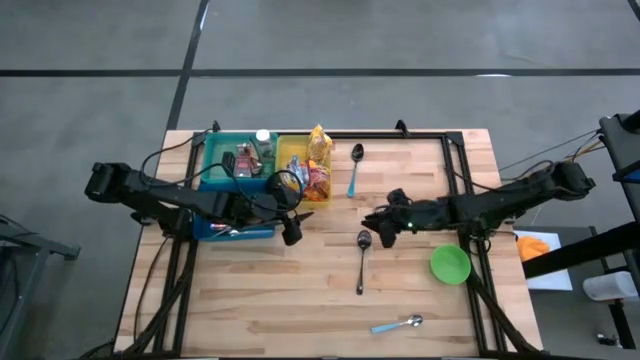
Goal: Pick & Place Food Item
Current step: Put the black spoon into the blue bin
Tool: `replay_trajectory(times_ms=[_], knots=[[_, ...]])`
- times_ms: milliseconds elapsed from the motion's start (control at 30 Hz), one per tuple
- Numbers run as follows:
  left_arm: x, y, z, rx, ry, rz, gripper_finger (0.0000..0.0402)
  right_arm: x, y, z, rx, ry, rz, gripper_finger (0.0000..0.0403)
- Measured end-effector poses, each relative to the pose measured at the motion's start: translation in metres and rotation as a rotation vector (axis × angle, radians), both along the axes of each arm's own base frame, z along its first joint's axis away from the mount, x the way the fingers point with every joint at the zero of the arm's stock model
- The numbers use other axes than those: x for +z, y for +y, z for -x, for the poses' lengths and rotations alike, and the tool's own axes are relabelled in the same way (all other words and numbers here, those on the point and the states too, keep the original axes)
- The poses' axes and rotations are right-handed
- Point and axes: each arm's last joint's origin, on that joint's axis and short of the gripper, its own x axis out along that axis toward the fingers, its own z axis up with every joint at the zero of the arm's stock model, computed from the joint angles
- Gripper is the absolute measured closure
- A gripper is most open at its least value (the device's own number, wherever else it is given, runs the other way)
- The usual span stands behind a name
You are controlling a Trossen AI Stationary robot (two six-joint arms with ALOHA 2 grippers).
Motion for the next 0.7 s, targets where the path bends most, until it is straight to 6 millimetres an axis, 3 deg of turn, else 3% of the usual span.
replay_trajectory(times_ms=[233,467,700], knots=[[0.0,0.0,0.0,0.0,0.0,0.0,0.0149,0.003,0.022,-0.027,-0.133,0.278,-0.216,0.0256],[0.0,0.0,0.0,0.0,0.0,0.0,0.0149,-0.015,0.05,-0.054,-0.155,0.496,-0.328,0.0256],[0.0,0.0,0.0,0.001,0.0,0.001,0.0149,-0.034,0.065,-0.06,-0.305,0.587,-0.39,0.0256]])
